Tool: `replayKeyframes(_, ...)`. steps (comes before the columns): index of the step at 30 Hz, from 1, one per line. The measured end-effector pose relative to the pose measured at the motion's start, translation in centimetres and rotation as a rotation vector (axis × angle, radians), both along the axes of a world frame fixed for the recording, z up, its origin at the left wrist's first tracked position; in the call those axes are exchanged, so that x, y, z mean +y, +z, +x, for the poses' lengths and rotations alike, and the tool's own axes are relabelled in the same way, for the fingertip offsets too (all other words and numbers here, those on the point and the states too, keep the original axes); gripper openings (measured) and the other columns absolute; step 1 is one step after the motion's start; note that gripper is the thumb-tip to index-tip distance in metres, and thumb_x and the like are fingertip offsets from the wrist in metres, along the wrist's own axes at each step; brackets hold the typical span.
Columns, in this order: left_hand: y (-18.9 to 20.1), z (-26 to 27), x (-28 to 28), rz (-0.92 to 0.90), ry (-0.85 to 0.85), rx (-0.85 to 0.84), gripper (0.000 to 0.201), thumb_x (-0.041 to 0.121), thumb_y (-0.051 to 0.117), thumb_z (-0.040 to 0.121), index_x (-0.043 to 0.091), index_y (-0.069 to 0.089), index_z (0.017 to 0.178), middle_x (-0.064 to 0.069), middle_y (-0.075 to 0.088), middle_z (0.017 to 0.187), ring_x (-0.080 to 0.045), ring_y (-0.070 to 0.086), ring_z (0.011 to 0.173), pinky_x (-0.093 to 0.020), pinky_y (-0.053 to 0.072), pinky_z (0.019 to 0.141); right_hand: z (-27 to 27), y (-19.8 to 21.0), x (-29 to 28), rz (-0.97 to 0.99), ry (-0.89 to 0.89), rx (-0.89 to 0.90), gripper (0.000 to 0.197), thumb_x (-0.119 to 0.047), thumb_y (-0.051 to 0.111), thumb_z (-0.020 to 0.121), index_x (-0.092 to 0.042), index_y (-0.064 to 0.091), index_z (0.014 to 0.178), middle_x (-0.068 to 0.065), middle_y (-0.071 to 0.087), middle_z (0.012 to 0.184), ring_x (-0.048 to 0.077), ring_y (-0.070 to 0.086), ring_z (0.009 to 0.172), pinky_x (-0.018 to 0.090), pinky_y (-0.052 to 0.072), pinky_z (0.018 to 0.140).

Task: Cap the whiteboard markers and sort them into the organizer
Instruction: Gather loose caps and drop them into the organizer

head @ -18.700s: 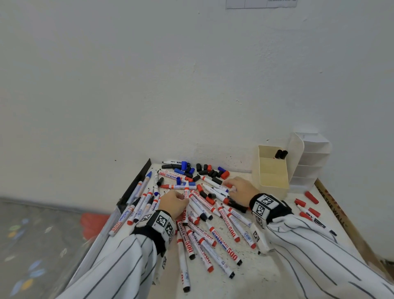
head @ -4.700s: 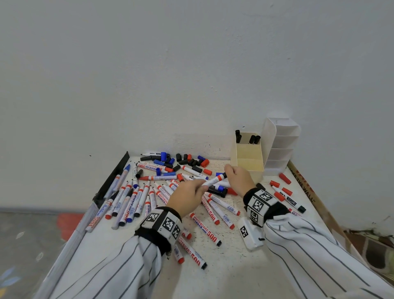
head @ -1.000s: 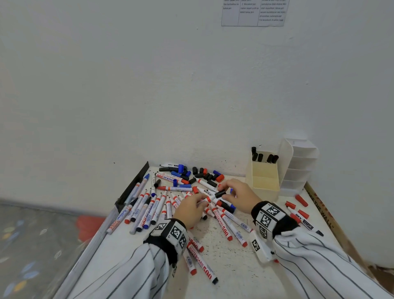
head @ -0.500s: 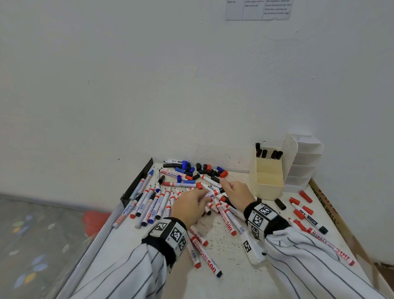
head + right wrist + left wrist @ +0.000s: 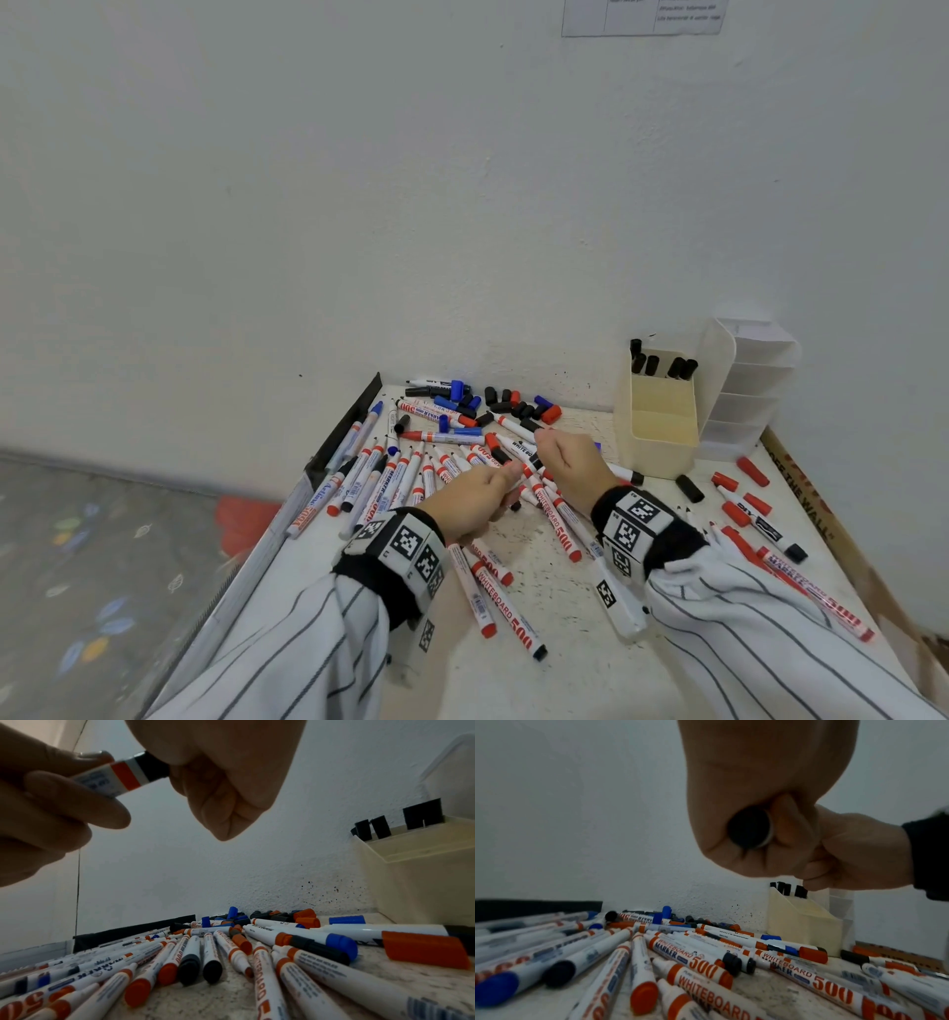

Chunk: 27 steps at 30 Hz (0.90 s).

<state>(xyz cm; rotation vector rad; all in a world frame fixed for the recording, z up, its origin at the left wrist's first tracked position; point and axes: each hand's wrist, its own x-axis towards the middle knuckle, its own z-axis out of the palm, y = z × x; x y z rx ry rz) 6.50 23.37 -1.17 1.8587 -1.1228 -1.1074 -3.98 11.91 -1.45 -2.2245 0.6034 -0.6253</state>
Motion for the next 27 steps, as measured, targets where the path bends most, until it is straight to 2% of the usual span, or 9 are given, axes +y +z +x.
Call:
replayKeyframes(3, -0.3, 0.2, 0.2, -0.026, 0.005, -0.012, 0.046, 0.047, 0.024, 0.098, 0.018, 0.041, 0.066, 0.005, 0.035, 0.056, -0.005, 0.027, 0.038, -0.016, 0.026, 0.037, 0.2, -0.1, -0.2, -0.028, 0.038, 0.032, 0.041, -0.017, 0.034, 0.099, -0.021, 0.038, 0.058, -0.004, 0.032, 0.053, 0.007, 0.031, 0.05, 0.017, 0.028, 0.05)
replayKeyframes(5, -0.5, 0.3, 0.1, -0.049, 0.01, -0.044, 0.045, 0.046, 0.025, 0.098, 0.018, 0.046, 0.07, 0.004, 0.04, 0.059, -0.006, 0.034, 0.044, -0.015, 0.032, 0.044, 0.3, -0.2, -0.5, -0.033, 0.057, 0.061, 0.04, -0.019, 0.033, 0.099, -0.021, 0.039, 0.059, -0.004, 0.033, 0.054, 0.008, 0.032, 0.052, 0.018, 0.026, 0.052)
replayKeyframes(10, -1.8, 0.9, -0.6, -0.062, 0.169, -0.337, 0.039, 0.042, 0.027, 0.099, 0.014, 0.053, 0.107, 0.001, 0.052, 0.095, -0.012, 0.049, 0.085, -0.025, 0.043, 0.08, 0.4, -0.3, -1.7, -0.093, -0.005, 0.13, 0.041, -0.026, 0.038, 0.098, -0.021, 0.041, 0.057, -0.003, 0.037, 0.054, 0.01, 0.034, 0.051, 0.022, 0.029, 0.053)
replayKeyframes(13, -2.3, 1.4, -0.2, 0.148, 0.274, -0.431, 0.031, 0.031, 0.038, 0.098, 0.008, 0.048, 0.115, -0.005, 0.056, 0.1, -0.012, 0.052, 0.08, -0.025, 0.049, 0.072, 0.0, -0.1, -2.8, -0.061, -0.121, 0.123, 0.042, -0.032, 0.036, 0.098, -0.016, 0.045, 0.06, 0.001, 0.039, 0.055, 0.014, 0.037, 0.054, 0.027, 0.033, 0.057)
replayKeyframes(16, -3.2, 1.2, 0.6, 0.447, 0.112, -0.514, 0.029, 0.026, 0.047, 0.095, 0.003, 0.055, 0.111, -0.011, 0.061, 0.105, -0.017, 0.057, 0.09, -0.029, 0.049, 0.092, -1.0, 0.2, -3.6, -0.069, -0.195, 0.107, 0.044, -0.03, 0.037, 0.098, -0.019, 0.041, 0.056, -0.002, 0.038, 0.053, 0.012, 0.035, 0.051, 0.026, 0.029, 0.053)
replayKeyframes(18, -4.3, 1.0, 0.6, 0.524, 0.068, -0.478, 0.034, 0.027, 0.058, 0.088, 0.004, 0.058, 0.112, -0.008, 0.062, 0.101, -0.016, 0.054, 0.085, -0.026, 0.049, 0.087, -1.6, 0.2, -4.1, -0.087, -0.232, 0.125, 0.045, -0.031, 0.038, 0.098, -0.019, 0.038, 0.054, -0.002, 0.037, 0.051, 0.012, 0.034, 0.05, 0.028, 0.029, 0.054)
replayKeyframes(21, -5.0, 0.6, 0.1, 0.533, 0.055, -0.478, 0.026, 0.029, 0.065, 0.083, 0.009, 0.059, 0.098, -0.004, 0.061, 0.093, -0.015, 0.053, 0.078, -0.023, 0.048, 0.075, -2.2, -0.4, -4.7, -0.091, -0.276, 0.163, 0.046, -0.032, 0.04, 0.097, -0.017, 0.037, 0.053, 0.0, 0.035, 0.051, 0.014, 0.033, 0.05, 0.028, 0.027, 0.053)
replayKeyframes(25, -5.1, 0.1, -0.7, 0.543, 0.055, -0.556, 0.049, 0.04, 0.067, 0.08, 0.006, 0.057, 0.115, -0.006, 0.064, 0.107, -0.017, 0.061, 0.095, -0.027, 0.049, 0.088, -3.1, -0.9, -5.2, -0.085, -0.302, 0.171, 0.045, -0.032, 0.04, 0.097, -0.018, 0.038, 0.054, 0.001, 0.036, 0.052, 0.014, 0.034, 0.051, 0.027, 0.028, 0.052)
replayKeyframes(27, -5.3, -0.2, -0.9, 0.544, 0.062, -0.592, 0.054, 0.044, 0.066, 0.08, 0.007, 0.053, 0.118, -0.006, 0.061, 0.112, -0.017, 0.058, 0.097, -0.025, 0.049, 0.086, -3.4, -1.1, -5.5, -0.082, -0.307, 0.177, 0.044, -0.033, 0.04, 0.096, -0.018, 0.04, 0.056, 0.001, 0.039, 0.054, 0.014, 0.035, 0.052, 0.027, 0.03, 0.054)
